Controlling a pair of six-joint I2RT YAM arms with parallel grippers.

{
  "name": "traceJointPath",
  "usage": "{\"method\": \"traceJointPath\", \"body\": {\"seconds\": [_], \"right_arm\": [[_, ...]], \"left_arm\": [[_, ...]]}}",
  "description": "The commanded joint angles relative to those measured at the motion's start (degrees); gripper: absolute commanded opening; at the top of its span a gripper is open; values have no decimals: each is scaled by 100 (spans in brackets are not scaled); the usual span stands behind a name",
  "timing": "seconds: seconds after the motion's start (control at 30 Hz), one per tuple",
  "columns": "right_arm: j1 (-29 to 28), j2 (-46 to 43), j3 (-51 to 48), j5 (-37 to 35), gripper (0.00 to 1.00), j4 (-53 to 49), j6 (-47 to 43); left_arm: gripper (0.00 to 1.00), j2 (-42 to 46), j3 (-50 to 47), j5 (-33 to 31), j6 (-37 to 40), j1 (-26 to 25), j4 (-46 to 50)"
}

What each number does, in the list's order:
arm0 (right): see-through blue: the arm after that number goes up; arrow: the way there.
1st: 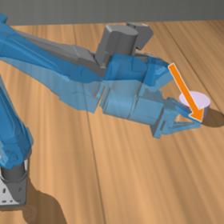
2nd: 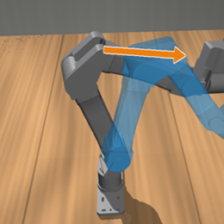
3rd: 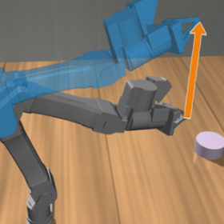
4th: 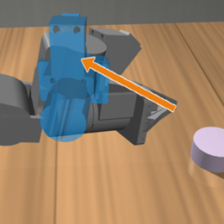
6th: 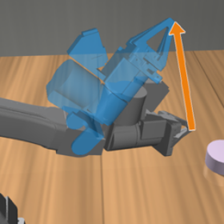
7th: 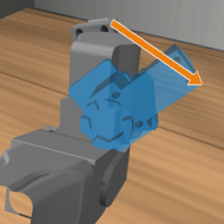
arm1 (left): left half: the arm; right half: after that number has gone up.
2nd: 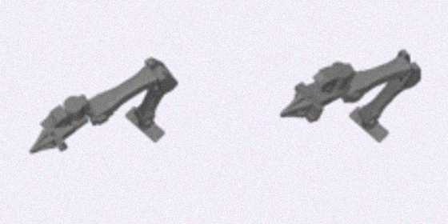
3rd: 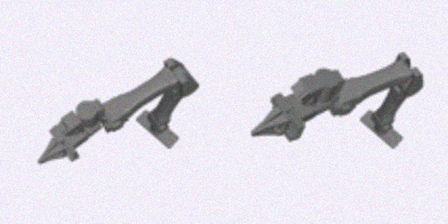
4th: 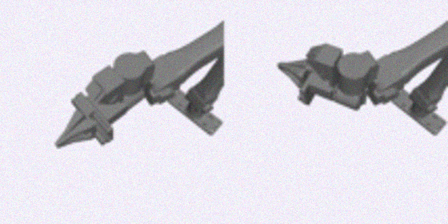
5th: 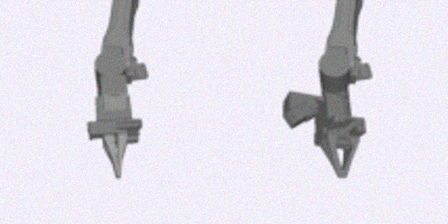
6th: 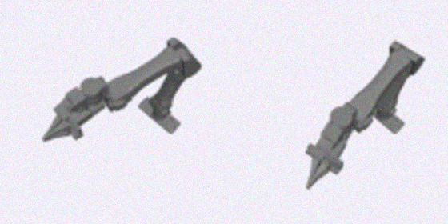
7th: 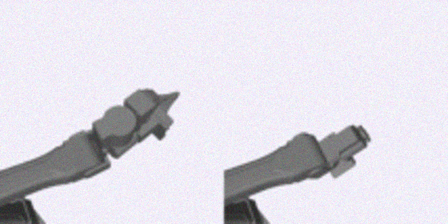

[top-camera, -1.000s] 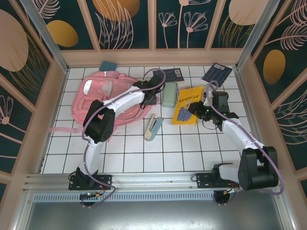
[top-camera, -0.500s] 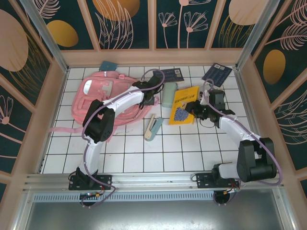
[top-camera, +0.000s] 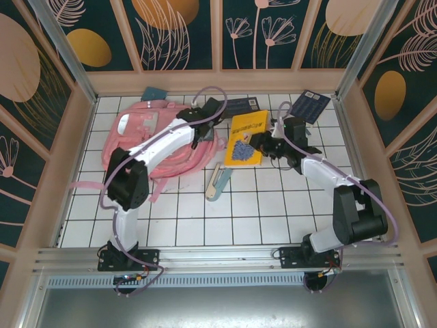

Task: Pack the student bag
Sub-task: Open the student bag at the top-left of the table, then place the book in the student bag.

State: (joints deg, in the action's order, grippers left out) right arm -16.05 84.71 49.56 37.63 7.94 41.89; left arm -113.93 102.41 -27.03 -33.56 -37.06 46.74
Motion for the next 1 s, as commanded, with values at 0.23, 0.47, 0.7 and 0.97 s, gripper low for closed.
{"method": "traceJointPath", "body": {"seconds": [0.23,0.47,0.7,0.97], "right_arm": [[-841,1083,888,181,0,2523,1409],[-1497,2365,1934,-118,0,3095,1797],[-2148,3725,3286,-387,0,3549,2442],[-2727,5003,4729,-960,0,2911,2827]], "left_arm": [[0,1358,678,17,348,471,28],[0,1915,719,489,779,631,-262],[0,2063,598,761,568,647,-341],[0,1962,627,839,327,648,-428]]}}
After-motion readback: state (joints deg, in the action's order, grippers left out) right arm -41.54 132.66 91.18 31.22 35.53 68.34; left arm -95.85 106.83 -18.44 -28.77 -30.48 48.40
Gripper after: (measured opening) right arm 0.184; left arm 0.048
